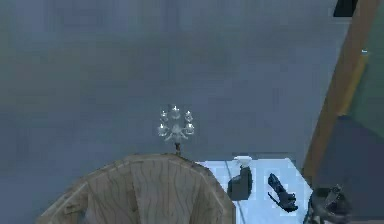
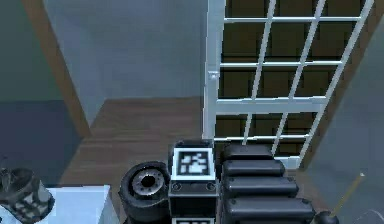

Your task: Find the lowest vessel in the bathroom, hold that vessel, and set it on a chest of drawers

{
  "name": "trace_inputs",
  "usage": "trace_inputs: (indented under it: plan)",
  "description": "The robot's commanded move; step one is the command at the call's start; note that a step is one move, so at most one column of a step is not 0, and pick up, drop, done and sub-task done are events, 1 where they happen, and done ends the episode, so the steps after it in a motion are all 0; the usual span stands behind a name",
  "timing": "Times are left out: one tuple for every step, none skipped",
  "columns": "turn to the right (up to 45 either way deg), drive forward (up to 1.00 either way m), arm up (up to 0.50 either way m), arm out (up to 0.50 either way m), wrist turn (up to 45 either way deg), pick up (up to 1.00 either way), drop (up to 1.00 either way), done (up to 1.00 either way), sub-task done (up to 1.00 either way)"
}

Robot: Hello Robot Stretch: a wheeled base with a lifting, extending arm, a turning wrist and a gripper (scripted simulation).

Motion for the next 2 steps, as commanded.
trace_inputs:
  plan:
    - [45.0, 0.0, 0.0, 0.0, 0.0, 0.0, 0.0, 0.0, 0.0]
    - [39.0, 0.0, 0.0, 0.0, 0.0, 0.0, 0.0, 0.0, 0.0]
